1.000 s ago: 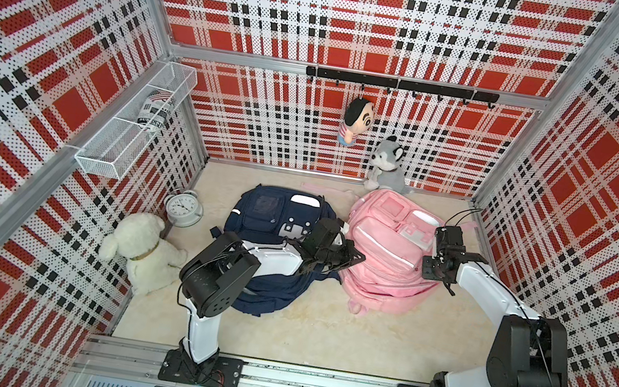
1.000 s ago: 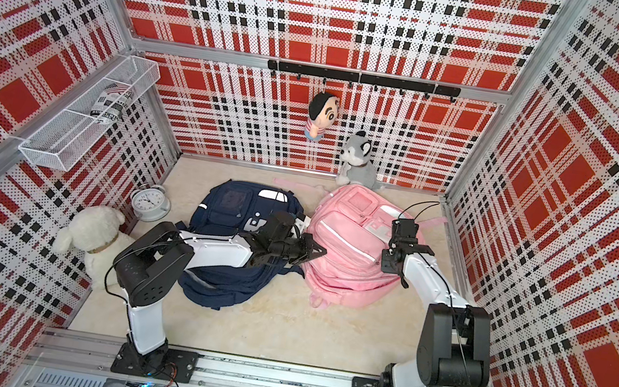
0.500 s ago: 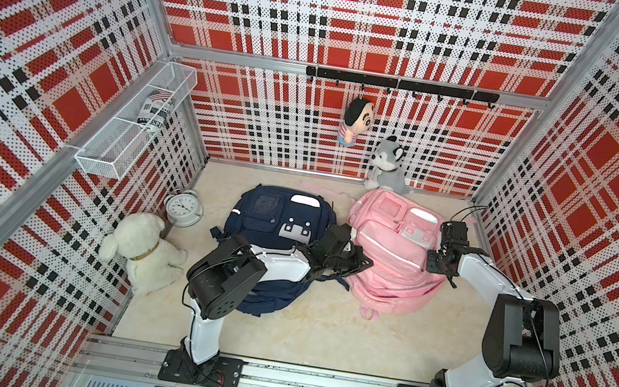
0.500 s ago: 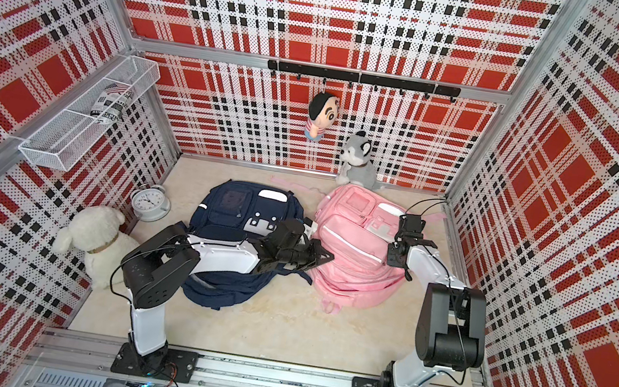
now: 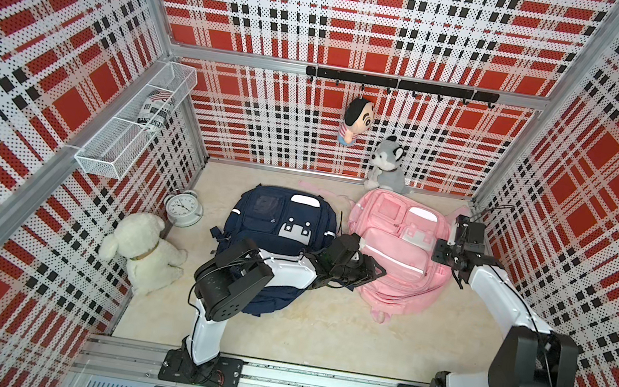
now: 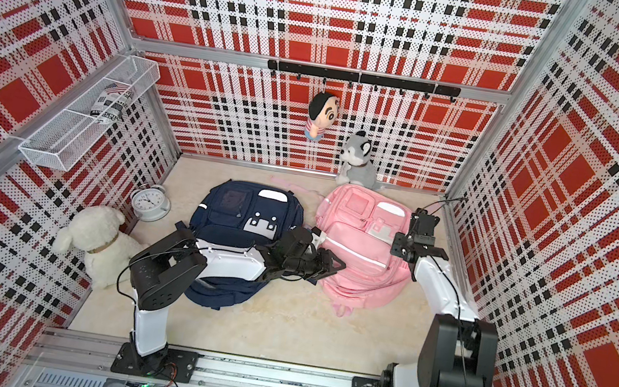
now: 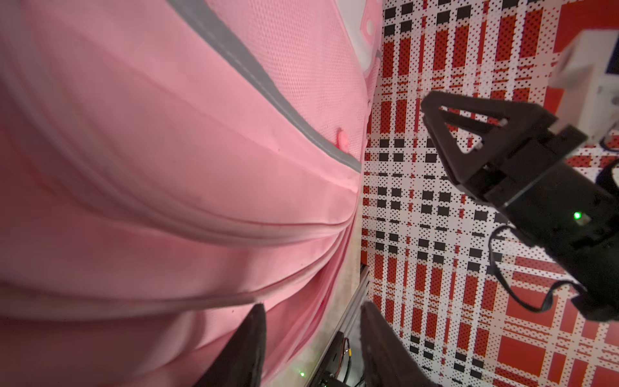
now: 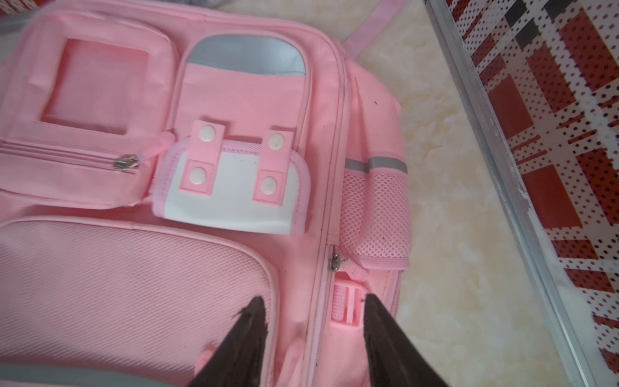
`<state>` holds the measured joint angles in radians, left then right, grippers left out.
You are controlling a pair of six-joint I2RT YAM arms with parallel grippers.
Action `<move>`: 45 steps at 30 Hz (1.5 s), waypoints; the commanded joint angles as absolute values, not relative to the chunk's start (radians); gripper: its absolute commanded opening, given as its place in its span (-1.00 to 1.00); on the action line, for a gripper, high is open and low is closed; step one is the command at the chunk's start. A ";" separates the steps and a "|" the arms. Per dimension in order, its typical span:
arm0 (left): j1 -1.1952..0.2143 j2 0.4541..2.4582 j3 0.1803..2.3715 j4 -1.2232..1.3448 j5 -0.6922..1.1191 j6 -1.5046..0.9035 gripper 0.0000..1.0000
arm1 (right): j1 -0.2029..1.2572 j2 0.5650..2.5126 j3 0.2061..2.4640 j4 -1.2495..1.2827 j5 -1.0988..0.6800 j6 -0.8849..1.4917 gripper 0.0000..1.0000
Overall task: Zip up the backpack
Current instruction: Zip the zipper on the backpack, then adjust the backpack at the center of the board.
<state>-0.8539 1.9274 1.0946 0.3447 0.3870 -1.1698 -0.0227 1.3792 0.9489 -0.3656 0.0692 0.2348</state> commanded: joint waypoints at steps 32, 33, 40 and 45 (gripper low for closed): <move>-0.548 2.183 1.547 -0.074 0.225 -0.690 0.01 | 0.353 1.121 0.451 0.080 0.027 0.696 0.11; -0.557 2.177 1.530 -0.062 0.224 -0.697 0.00 | 0.352 1.142 0.452 0.088 0.021 0.700 0.11; -0.606 2.139 1.433 0.025 0.240 -0.745 -0.02 | 0.319 1.228 0.463 0.106 -0.002 0.714 0.11; -0.658 2.129 1.425 0.029 0.244 -0.752 -0.02 | 0.255 1.189 0.451 0.062 -0.010 0.690 0.11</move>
<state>-0.6140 2.1731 1.4357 -0.0074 0.2111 -0.7387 0.2848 1.2144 0.4488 0.0986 -0.0078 0.6998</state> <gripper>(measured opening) 0.489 0.556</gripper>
